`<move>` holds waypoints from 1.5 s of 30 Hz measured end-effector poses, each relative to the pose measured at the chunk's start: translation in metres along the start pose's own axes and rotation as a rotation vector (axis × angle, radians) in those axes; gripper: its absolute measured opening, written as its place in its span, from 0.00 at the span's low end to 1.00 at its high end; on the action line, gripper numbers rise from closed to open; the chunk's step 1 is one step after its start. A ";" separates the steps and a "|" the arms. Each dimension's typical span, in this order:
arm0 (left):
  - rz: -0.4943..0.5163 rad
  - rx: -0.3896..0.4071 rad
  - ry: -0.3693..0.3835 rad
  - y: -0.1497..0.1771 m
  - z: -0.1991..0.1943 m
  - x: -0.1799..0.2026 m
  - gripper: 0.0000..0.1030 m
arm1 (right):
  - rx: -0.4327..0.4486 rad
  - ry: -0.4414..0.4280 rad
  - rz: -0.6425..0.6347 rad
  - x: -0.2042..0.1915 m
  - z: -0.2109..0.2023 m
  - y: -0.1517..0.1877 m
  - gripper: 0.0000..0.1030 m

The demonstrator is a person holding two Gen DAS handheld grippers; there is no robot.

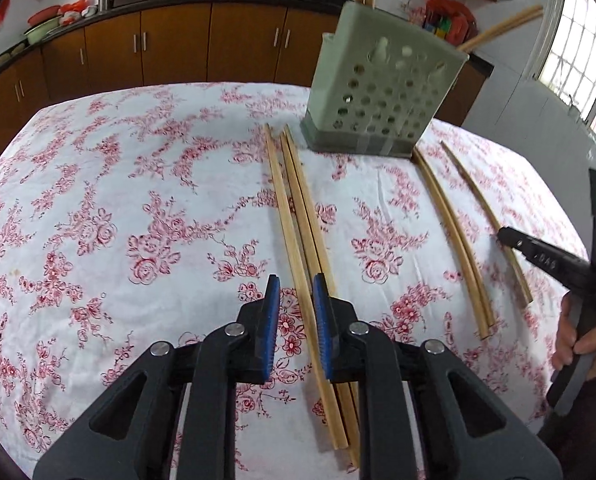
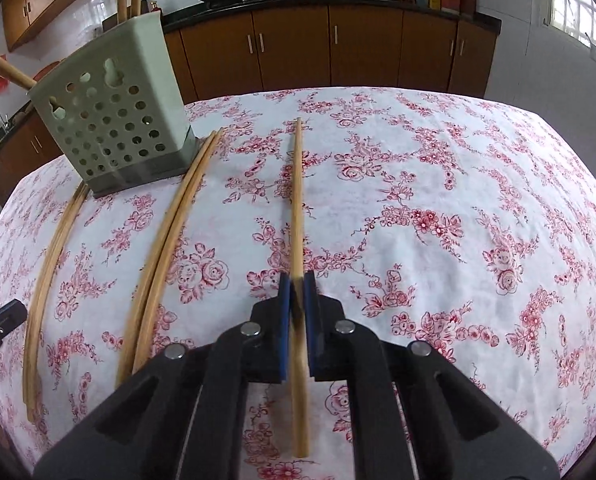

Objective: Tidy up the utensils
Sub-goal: 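Grasp a loose chopstick with the right tool while the left tool grasps another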

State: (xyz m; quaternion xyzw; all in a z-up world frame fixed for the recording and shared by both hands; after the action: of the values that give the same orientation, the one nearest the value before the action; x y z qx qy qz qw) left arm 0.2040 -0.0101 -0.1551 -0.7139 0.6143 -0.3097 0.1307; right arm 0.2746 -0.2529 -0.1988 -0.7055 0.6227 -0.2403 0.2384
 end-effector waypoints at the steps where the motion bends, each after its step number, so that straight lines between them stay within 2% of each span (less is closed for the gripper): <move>1: 0.005 -0.006 -0.006 0.001 0.003 0.001 0.16 | 0.000 -0.003 0.002 0.001 0.000 0.000 0.08; 10: 0.014 0.008 -0.077 -0.003 0.010 -0.002 0.07 | 0.003 0.008 -0.022 0.000 -0.002 0.000 0.08; 17: -0.085 0.052 -0.184 -0.037 0.013 -0.055 0.07 | 0.021 -0.003 -0.026 0.002 0.002 -0.005 0.08; 22: -0.089 0.056 -0.161 -0.047 0.014 -0.073 0.08 | 0.022 0.008 -0.032 0.007 0.008 -0.013 0.08; 32: -0.114 0.067 -0.126 -0.046 0.014 -0.076 0.08 | 0.020 0.012 -0.023 0.011 0.011 -0.015 0.08; 45: -0.113 0.068 -0.128 -0.046 0.014 -0.075 0.09 | 0.024 -0.006 -0.007 0.011 0.011 -0.014 0.08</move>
State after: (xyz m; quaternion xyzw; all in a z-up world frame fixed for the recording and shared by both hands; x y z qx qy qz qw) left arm 0.2450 0.0686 -0.1611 -0.7610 0.5525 -0.2909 0.1761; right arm 0.2936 -0.2621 -0.1978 -0.7055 0.6165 -0.2465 0.2478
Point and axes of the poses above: each gripper's, at about its wrist camera, not at the fingertips, and z roughly the way its jaws point, x to its right, y to its underside, the point moved 7 cm from there along z, roughly the way its jaws point, and after that the axes turned 11 degrees about -z, right-handed, at the moved point
